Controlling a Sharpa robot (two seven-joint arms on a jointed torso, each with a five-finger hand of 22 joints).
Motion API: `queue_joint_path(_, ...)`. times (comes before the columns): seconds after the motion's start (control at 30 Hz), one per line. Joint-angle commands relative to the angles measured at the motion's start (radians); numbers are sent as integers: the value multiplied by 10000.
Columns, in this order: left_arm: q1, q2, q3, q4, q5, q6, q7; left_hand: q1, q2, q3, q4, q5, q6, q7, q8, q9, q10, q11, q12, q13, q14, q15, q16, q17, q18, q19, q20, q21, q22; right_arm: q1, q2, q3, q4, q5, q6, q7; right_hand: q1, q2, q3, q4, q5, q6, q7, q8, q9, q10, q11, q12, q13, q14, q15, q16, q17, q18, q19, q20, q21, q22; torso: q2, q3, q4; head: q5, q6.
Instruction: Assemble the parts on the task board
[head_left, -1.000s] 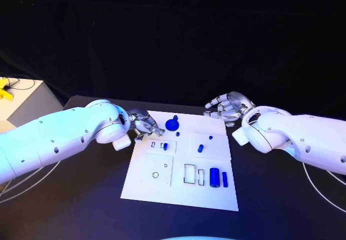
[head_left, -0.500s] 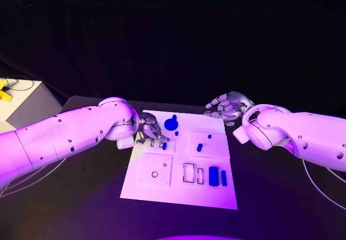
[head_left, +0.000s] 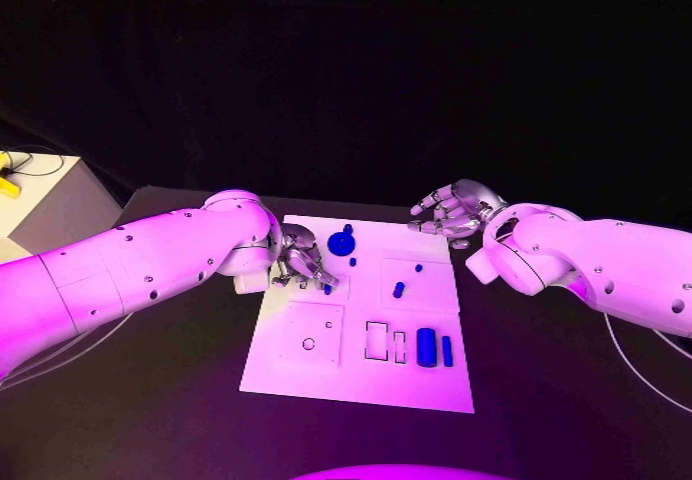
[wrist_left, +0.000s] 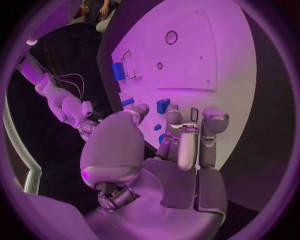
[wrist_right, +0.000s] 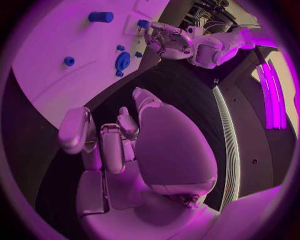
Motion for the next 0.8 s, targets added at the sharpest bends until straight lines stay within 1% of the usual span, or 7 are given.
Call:
queue_joint_path(0.03,17,39,2,-23,-141,257,-54,-84,6,-97,2,-55,-10,-10,85,28,-81,-25,16,-15,353,-62,28,555,-108,43,-9,55,4,3,-3,2,9,-180,209,-36,-69,-13,52,18,-23,-88,7,69,-5,-34,1,-46,-8,237,77,-55,366,77,-87,-6,-39,-11,37,4,-20,12,-10)
queue_joint_path(0.17,17,91,1,-95,-149,233,-57,-84,45,-107,2,-46,-1,-16,102,40,-86,-30,18,-15,357,-65,33,571,-107,40,-9,57,5,3,-1,2,1,-183,216,-38,-69,-13,52,18,-23,-88,7,69,-5,-34,1,-46,-8,237,77,-55,366,77,-87,-6,-39,-11,38,-6,-8,-23,-54)
queue_joint_path(0.27,15,142,0,-164,-147,226,-57,-77,68,-108,-1,-41,0,-18,109,45,-96,-32,13,-28,354,-67,31,565,-108,39,-10,60,10,2,4,2,-4,-184,230,-41,-92,-14,54,26,-30,-88,6,78,-3,-33,0,-44,-16,230,77,-68,347,80,-91,-6,-62,-26,52,-9,-18,-25,-61)
queue_joint_path(0.33,13,183,-2,-224,-141,222,-58,-59,172,-111,1,-22,-5,-22,130,64,-110,-37,15,-32,352,-71,32,568,-105,25,-12,60,1,2,9,2,-7,-185,238,-43,-92,-14,54,26,-30,-88,6,78,-3,-33,0,-44,-16,230,77,-68,347,80,-91,-6,-62,-26,53,-14,-20,-29,-69)
queue_joint_path(0.37,12,202,-2,-253,-139,219,-58,-59,172,-111,1,-22,-5,-22,130,64,-110,-37,15,-32,352,-71,32,568,-105,25,-12,60,1,2,11,2,-8,-185,239,-44,-92,-14,54,26,-30,-88,6,78,-3,-33,0,-44,-16,230,77,-68,347,80,-91,-6,-62,-26,62,-16,-22,-36,-68)
queue_joint_path(0.63,5,288,-5,-380,-60,118,-45,9,331,-113,-13,-1,-1,-31,181,102,-213,-43,-41,-161,316,-74,7,484,-83,-48,-16,16,-105,1,58,-1,-26,-185,259,-70,-171,22,83,45,-72,-65,-3,127,9,-13,-5,-27,-36,220,73,-89,319,83,-87,-5,-96,-48,42,-9,-1,-96,-97)
queue_joint_path(0.8,4,294,-5,-392,21,176,-36,93,356,-125,-30,4,12,-39,233,136,-271,-49,-71,-219,303,-77,0,465,-78,-77,-18,3,-133,-1,81,-5,-31,-185,283,-84,-181,23,84,46,-84,-66,-3,132,10,-17,-7,-30,-45,220,74,-89,320,89,-97,-6,-129,-69,36,-7,12,-86,-133)
